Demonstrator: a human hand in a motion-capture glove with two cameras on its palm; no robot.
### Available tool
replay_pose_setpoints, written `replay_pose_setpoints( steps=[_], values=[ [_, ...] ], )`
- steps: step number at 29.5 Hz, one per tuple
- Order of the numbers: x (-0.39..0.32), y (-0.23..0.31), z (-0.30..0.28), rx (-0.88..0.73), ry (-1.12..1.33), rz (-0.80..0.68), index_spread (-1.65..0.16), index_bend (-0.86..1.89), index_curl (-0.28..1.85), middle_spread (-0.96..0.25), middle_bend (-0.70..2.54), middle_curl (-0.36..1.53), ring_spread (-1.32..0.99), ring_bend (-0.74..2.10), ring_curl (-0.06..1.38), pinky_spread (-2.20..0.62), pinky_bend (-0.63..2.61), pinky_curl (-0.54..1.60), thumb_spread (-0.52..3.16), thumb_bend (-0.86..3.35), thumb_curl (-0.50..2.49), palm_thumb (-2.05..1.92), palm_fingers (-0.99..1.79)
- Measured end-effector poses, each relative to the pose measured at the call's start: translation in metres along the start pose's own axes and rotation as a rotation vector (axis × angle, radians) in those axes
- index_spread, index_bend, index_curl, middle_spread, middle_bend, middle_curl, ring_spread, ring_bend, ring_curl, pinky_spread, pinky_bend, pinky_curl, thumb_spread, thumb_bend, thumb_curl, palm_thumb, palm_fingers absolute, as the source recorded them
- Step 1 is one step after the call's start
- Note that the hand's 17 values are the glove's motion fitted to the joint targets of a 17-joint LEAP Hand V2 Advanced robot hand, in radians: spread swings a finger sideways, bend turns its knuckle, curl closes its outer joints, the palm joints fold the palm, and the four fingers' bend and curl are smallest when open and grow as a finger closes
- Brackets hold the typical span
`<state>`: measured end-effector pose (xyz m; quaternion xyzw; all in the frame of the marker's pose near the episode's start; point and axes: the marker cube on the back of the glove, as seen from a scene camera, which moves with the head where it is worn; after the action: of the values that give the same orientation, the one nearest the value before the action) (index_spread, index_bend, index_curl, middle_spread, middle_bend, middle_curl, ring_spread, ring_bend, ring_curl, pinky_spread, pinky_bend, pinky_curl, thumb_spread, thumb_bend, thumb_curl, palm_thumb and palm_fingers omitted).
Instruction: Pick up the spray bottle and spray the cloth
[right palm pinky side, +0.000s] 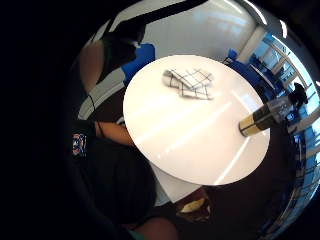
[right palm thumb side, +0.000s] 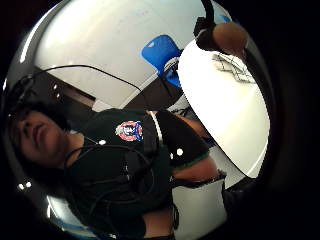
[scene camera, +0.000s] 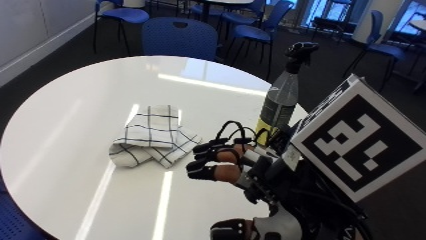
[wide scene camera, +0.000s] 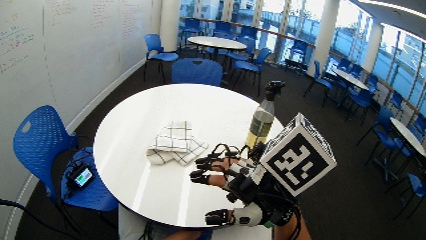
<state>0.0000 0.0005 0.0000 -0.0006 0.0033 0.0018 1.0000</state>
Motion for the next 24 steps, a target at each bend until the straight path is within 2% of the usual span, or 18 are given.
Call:
replay_pose_setpoints(
  steps=[10,24],
  values=[
    [0.0002,-0.0005,0.004,-0.017,0.017,0.0,-0.35,0.31,0.25,-0.09,0.27,0.19,-0.09,0.34,0.21,0.19,0.2,0.17,0.89,0.2,0.13,0.4,0.76],
    [0.0016,-0.0003,0.0042,-0.035,0.02,0.006,-0.38,0.24,0.31,-0.1,0.22,0.26,-0.11,0.3,0.26,0.21,0.17,0.21,1.11,0.13,0.2,0.44,0.8]
  ],
)
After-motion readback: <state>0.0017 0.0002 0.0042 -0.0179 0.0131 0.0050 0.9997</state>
